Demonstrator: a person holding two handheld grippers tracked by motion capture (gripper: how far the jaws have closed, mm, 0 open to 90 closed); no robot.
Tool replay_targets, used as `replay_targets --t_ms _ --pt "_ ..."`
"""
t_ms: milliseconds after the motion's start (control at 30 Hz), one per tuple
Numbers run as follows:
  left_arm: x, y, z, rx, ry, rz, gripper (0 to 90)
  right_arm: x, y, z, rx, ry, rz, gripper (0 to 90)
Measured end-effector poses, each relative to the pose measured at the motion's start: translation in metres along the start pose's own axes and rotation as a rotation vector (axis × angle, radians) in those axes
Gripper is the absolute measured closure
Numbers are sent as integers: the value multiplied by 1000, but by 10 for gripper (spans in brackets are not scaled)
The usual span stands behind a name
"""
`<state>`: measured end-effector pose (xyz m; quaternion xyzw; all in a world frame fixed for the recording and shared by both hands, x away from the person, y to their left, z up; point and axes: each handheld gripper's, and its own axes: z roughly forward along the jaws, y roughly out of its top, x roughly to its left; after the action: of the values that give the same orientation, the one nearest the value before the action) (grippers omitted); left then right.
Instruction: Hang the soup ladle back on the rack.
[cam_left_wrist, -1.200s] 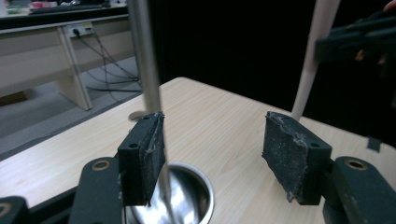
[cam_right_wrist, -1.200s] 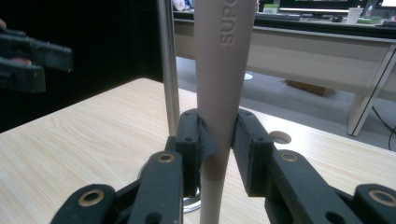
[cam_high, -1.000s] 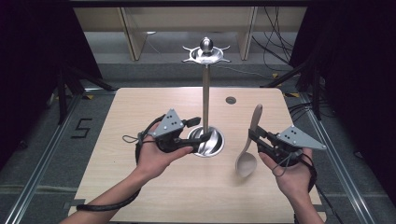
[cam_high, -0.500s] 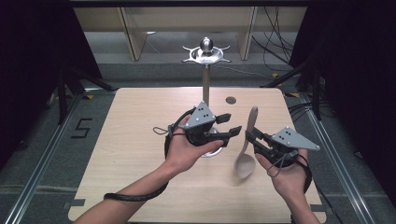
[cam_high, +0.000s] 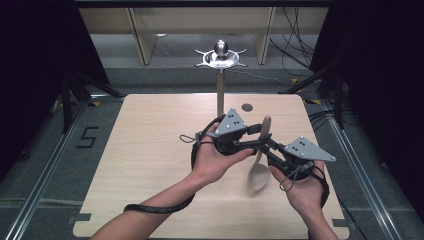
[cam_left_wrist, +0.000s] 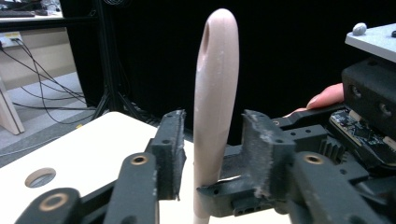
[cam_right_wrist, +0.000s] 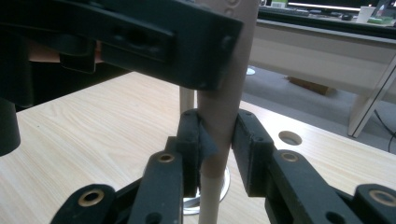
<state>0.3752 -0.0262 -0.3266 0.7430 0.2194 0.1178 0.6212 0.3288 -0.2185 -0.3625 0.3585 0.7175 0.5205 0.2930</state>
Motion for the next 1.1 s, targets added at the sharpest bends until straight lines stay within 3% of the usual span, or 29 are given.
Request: replay_targets --t_ms 200,267,333,433,467,500,600,667,700,767,800,833,867,967,1000,1033,1067,1100 --pt "-2 0 2 -15 31 18 727 1 2 -1 -5 -13 2 734" --pt "-3 1 2 -16 42 24 730 0 2 0 -21 -14 -17 733" --pt "-3 3 3 -13 51 22 735 1 3 0 -8 -8 3 729" --pt "0 9 5 -12 77 16 736 -1 3 -1 3 -14 -21 614" --pt "0 9 5 -12 77 16 736 -1 3 -1 3 -14 -21 614" --pt "1 11 5 -13 88 21 736 -1 -1 -3 14 -27 -18 570" --pt "5 17 5 -27 136 32 736 -3 -10 -7 23 -26 -25 540" --pt "6 18 5 -30 150 33 737 -4 -18 -12 55 -41 -12 527" --pt "8 21 5 -33 172 36 737 -6 -22 -14 53 -49 -35 520" --pt "9 23 5 -30 186 36 737 -7 -25 -15 61 -41 -38 519" --pt "11 26 5 -29 203 38 737 -7 -34 -19 87 -42 3 518" --pt "12 28 5 -29 211 37 737 -9 -36 -19 91 -40 -16 518" --pt "12 28 5 -29 211 37 737 -7 -39 -20 103 -42 17 518" --pt "14 37 5 -37 238 40 737 -9 -45 -18 109 -19 5 517" --pt "15 38 4 -37 241 43 738 -10 -47 -18 107 -39 -1 517" --pt "16 40 4 -39 245 42 737 -8 -47 -20 140 -28 33 517" --pt "17 42 4 -41 248 42 737 -12 -48 -18 116 -33 -24 517" --pt "17 42 4 -41 248 42 738 -12 -48 -18 116 -33 -24 517"
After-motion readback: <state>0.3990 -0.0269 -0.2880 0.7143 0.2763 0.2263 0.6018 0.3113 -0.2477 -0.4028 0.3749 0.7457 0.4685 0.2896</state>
